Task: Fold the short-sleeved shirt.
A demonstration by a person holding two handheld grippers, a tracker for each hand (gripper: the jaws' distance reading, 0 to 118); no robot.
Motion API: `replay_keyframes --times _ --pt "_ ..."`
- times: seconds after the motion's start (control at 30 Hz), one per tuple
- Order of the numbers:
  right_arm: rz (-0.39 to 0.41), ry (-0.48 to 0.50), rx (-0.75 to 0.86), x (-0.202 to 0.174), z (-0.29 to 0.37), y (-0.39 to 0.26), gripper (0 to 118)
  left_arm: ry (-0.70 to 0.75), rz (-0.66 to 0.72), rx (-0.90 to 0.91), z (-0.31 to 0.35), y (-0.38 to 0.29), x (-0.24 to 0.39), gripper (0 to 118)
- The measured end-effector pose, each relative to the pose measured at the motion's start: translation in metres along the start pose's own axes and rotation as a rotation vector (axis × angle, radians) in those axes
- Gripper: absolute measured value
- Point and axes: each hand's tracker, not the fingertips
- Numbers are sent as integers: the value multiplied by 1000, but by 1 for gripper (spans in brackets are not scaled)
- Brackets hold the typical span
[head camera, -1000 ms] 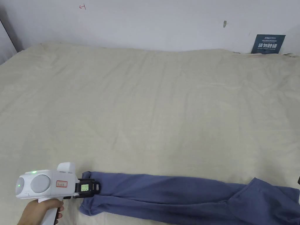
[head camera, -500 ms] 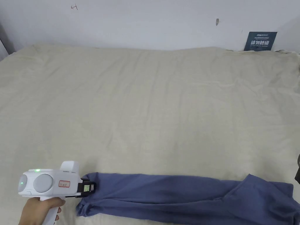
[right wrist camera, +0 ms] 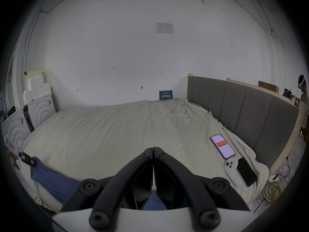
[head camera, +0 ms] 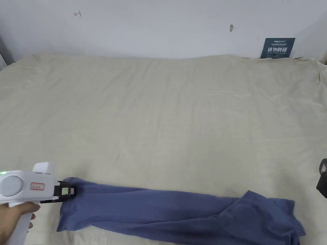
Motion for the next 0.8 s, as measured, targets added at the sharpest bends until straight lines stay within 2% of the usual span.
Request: replay_keyframes --times 0.2,0.37,0.6,0.8 --pt "3 13 -1 -1 1 -1 0 50 61 -12 12 2 -10 5" --pt "-1 18 2 2 6 -1 0 36 86 -39 21 4 26 5" --pt "-17 28 10 10 14 -3 0 -105 -65 -86 30 11 118 5" --pt "-39 23 24 22 24 -4 0 -194 -177 -131 7 11 195 5"
